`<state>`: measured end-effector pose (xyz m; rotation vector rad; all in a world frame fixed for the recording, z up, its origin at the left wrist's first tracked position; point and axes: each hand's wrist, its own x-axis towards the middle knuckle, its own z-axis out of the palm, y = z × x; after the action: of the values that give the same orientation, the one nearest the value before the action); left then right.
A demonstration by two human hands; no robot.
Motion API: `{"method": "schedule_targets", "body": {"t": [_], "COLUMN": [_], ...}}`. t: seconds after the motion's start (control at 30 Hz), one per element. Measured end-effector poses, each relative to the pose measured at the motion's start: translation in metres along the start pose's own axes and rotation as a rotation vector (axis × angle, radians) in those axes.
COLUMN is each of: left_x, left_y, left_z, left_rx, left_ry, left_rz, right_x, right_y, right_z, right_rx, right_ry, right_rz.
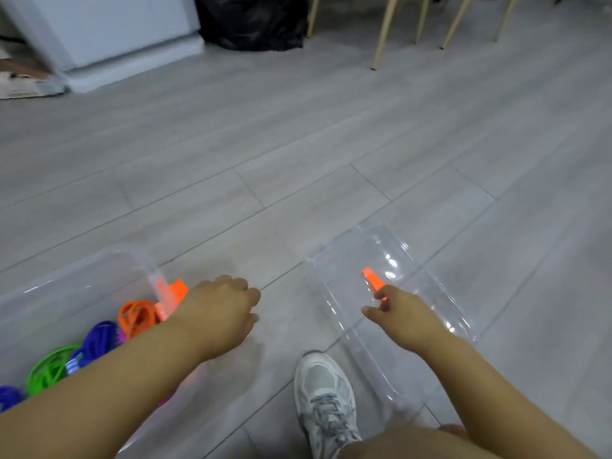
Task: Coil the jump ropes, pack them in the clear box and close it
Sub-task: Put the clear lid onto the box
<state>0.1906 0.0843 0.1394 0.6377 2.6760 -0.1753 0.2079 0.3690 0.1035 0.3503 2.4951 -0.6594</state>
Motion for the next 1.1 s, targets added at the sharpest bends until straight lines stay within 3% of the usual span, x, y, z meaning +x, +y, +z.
{"method": "schedule_targets", "body": {"t": [0.2, 0.43, 0.77, 0.97, 1.03, 1.1], "left_x": [0.075, 0.119, 0.152, 0.170, 0.175, 0.183], "left_y": [0.043, 0.054, 0.019, 0.009, 0.008, 0.006], "left_z": [0.020, 0.054, 0.089, 0.097, 0.102, 0.106], "left_rx": [-0.008, -0.047, -0.139, -0.309, -0.360, -0.395], "left_ry": [-0.108, -0.246, -0.369, -0.276, -0.250, -0.236], "left_rz": [0.076, 0.077, -0.111, -0.277, -0.328, -0.373], "right_x": [0.026, 0.061, 0.119, 0.115, 0.108, 0.099], "right_y": [0.087, 0.089, 0.064, 0.070, 0.076, 0.081], "right_z": [0.050, 0.118, 0.100, 0.094, 0.093, 0.093], "right_rx": [-0.015, -0.128, -0.102, -0.228, -0.269, -0.241], "right_ry": [0.037, -0.055, -0.154, -0.179, -0.112, -0.004], "right_rz": [0.351, 0.461, 0.160, 0.002, 0.007, 0.140]}}
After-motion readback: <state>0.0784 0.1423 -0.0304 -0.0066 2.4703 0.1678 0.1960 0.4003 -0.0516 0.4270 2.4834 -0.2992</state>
